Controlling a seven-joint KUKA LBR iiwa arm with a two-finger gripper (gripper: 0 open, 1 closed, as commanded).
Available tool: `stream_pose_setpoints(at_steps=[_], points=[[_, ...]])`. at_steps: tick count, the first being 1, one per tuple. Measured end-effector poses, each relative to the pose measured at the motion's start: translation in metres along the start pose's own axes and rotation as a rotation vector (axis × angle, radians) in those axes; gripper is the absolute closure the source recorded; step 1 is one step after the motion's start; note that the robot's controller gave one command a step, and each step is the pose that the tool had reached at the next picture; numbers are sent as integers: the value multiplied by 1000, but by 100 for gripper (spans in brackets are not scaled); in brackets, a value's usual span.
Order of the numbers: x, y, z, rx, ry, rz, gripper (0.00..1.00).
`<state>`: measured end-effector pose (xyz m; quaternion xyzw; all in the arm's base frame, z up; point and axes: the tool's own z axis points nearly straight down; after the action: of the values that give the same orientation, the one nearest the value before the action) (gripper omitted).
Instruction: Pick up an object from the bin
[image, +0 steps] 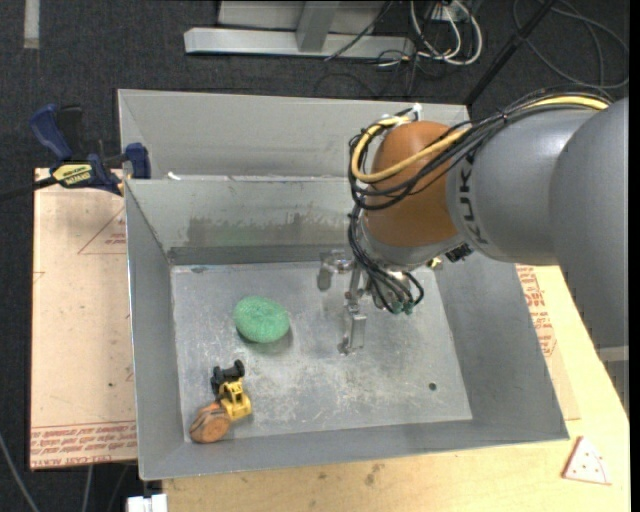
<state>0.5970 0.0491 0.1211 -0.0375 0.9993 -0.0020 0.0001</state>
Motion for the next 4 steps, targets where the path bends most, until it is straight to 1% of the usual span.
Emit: stream_pose_setpoints(at_steps=[1, 2, 3, 4], points=[[-35, 56, 25, -5, -9, -71, 0], [-49, 88, 48, -6, -3, -99, 0], [-26, 113, 51, -5, -3, -296, 100], [-26, 113, 51, -5, -3, -296, 100]])
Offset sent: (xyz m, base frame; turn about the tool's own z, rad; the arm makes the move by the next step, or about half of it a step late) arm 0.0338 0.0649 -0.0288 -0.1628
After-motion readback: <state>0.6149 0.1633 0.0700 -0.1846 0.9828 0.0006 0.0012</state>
